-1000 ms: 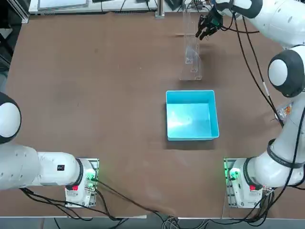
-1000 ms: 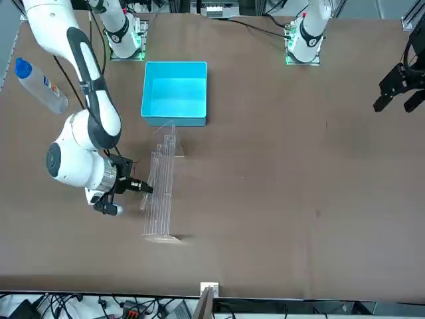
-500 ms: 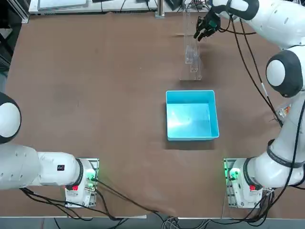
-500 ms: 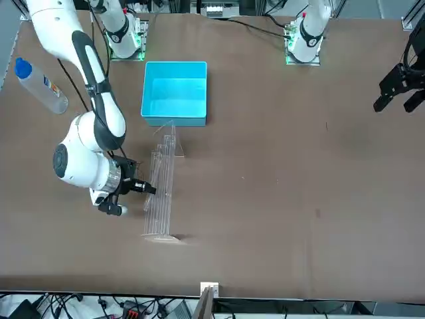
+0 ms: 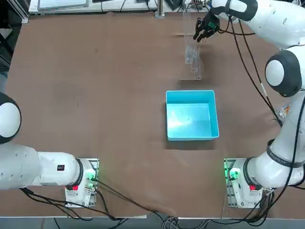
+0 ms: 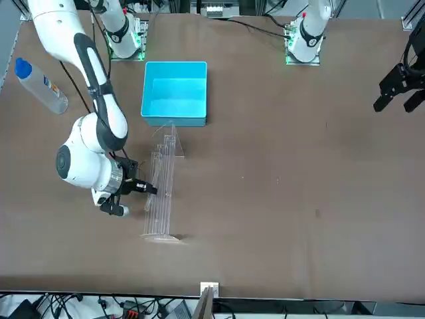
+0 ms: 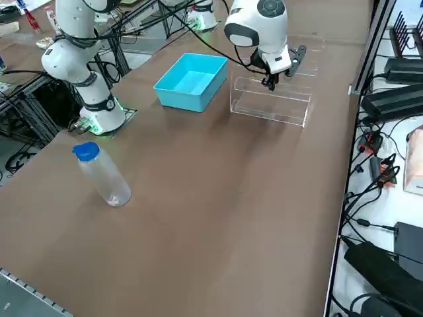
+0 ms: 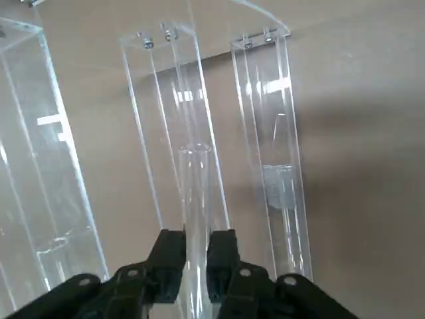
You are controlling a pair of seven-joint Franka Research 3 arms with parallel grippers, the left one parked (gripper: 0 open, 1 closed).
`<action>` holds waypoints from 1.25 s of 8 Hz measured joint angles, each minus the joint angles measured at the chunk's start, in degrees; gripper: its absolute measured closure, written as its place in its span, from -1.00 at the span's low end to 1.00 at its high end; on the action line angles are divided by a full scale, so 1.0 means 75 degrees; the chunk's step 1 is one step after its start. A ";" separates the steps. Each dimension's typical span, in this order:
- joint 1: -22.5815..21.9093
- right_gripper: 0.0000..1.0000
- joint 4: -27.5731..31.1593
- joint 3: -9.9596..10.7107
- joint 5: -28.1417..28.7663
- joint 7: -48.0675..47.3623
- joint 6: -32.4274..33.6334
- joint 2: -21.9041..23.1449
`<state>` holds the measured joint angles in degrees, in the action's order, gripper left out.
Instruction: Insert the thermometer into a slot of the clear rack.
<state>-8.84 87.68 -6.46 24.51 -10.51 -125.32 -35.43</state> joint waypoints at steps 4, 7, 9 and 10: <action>-0.0050 0.18 0.0000 0.0000 -0.0003 0.0000 -0.0010 -0.0004; -0.0061 -0.39 -0.0002 0.0000 -0.0007 0.0011 -0.0025 -0.0004; -0.0059 -1.00 -0.0017 0.0020 -0.0052 0.0017 -0.0044 0.0005; -0.0046 -1.00 -0.0031 0.0073 -0.0216 0.0030 -0.0044 0.0032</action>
<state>-9.19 87.45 -5.91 22.89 -10.28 -125.65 -35.19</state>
